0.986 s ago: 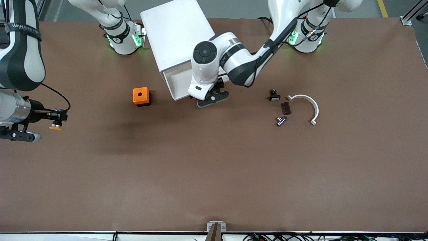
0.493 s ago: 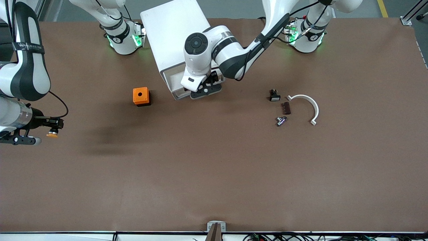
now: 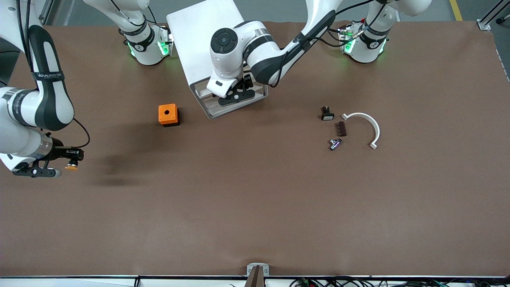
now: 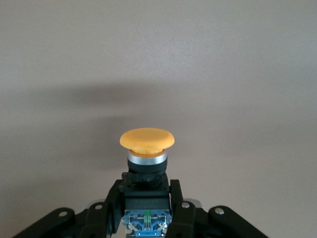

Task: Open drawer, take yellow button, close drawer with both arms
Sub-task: 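Lower the yellow button onto the table and open the right gripper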

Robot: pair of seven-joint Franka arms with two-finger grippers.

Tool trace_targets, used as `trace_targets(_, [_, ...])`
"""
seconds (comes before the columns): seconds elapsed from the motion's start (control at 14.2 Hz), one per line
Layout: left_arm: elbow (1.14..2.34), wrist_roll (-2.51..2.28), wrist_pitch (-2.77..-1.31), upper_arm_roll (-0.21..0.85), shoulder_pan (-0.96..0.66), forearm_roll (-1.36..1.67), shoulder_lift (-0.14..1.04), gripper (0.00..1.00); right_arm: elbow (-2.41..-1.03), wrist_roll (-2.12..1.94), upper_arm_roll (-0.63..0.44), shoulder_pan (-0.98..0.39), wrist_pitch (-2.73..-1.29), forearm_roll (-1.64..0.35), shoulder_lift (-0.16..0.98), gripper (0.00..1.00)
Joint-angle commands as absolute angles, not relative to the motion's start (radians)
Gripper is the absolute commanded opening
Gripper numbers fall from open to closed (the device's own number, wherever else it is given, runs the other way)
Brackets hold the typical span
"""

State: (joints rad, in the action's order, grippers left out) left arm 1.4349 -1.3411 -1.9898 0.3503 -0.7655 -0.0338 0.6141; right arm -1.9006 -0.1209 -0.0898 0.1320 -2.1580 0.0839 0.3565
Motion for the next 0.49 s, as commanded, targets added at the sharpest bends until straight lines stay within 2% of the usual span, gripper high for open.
trace_targets(0.0, [1.428,-1.354,-1.999,0.356,-0.801,0.002,0.612,1.0,-1.91,-0.167,-0.071,0.163,-2.201,0.109,0.396,0.16])
trace_targets(0.42, [1.428,-1.373,-2.019,0.356,-0.795,-0.009,0.615,1.0,-1.908,-0.167,-0.069,0.181,-2.292,0.107,0.498,0.18])
